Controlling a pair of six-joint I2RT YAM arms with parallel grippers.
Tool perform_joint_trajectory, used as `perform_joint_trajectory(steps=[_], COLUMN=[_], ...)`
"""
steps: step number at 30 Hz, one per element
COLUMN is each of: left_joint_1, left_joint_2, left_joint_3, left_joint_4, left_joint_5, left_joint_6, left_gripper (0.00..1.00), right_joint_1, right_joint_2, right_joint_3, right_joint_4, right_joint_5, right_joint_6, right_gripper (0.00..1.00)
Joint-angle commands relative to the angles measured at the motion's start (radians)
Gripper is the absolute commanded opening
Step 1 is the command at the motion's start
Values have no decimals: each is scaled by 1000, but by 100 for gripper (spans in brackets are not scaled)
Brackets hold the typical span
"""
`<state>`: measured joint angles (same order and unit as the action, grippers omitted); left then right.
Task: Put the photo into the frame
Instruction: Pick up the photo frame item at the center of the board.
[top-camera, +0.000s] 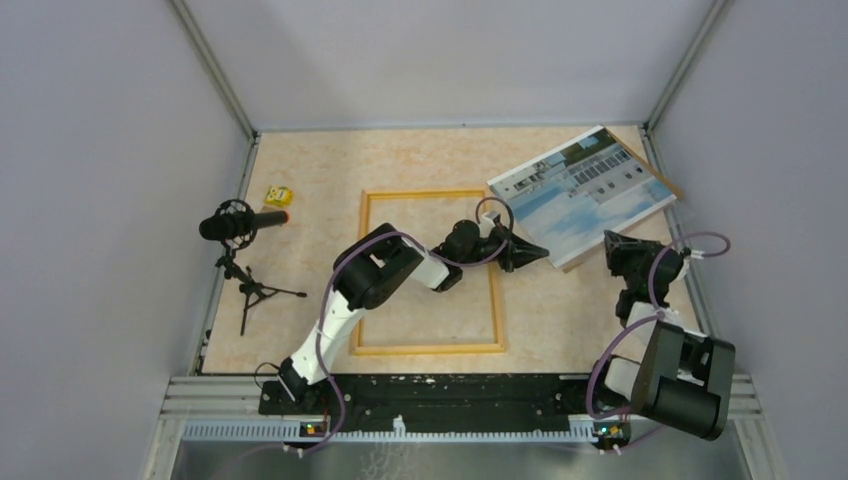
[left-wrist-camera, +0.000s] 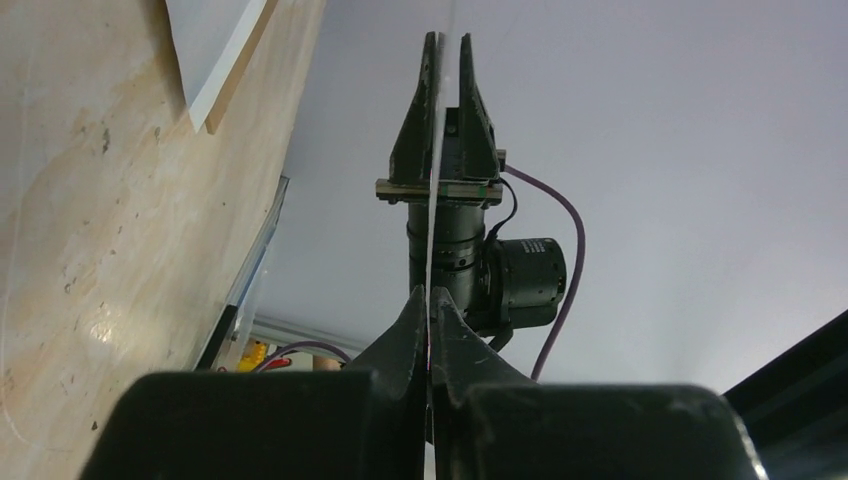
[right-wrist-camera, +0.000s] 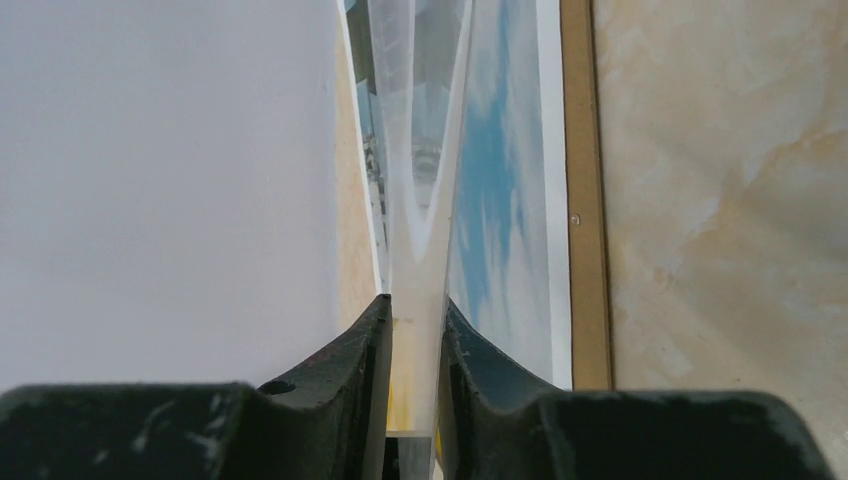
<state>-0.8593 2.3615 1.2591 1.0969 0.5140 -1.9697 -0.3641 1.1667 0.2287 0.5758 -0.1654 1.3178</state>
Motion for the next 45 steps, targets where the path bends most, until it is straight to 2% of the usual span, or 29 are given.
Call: perform_joint_trajectory(steps=[1,6,9,12,14,16,18,22,25,27,30,32,35,37,41,45], left_joint_1=[-12,-28,-35,-37,-37,-37,-37,-35,-34,-29,-5,25,64,74,77,77], left_joint_2=[-99,-125,-133,-143,-159,-182,-213,-297,-388,-459,-585,-683,-827,-908,-1032,-1115], left_joint_3=[-23,-22,-24,-40,-60,-80,-104,-141,-161,-162,-142,-111,-35,29,138,146], left_joint_4=[17,1,-3,-3,-13,-35,-54,-152,-304,-427,-665,-871,-1131,-1242,-1319,-1252], left_joint_5=[44,58,62,62,62,67,73,112,142,152,145,84,-98,-257,-494,-635], left_joint_6=[38,53,55,60,73,97,127,246,387,510,757,953,1233,1386,1606,1766], left_gripper=[0,0,0,0,0,10,24,61,88,98,99,98,98,99,99,99], right_joint_1=[-11,-10,-11,-10,-11,-10,-11,-22,-28,-28,-28,-28,-28,-28,-23,42], right_joint_2=[22,96,152,176,164,131,84,-38,-115,-152,-193,-216,-240,-251,-256,-233], right_joint_3=[60,77,84,97,96,101,112,179,255,309,385,432,514,571,701,829], right_joint_4=[41,97,154,162,152,104,39,-155,-326,-428,-553,-631,-732,-791,-903,-1014], right_joint_5=[20,7,-22,-39,-43,-37,-22,3,24,31,32,15,-24,-54,-138,-157], right_joint_6=[-38,-10,2,-2,-14,-33,-58,-157,-263,-352,-488,-597,-722,-784,-862,-902], right_gripper=[20,26,26,17,6,0,0,0,0,0,0,0,0,0,0,0])
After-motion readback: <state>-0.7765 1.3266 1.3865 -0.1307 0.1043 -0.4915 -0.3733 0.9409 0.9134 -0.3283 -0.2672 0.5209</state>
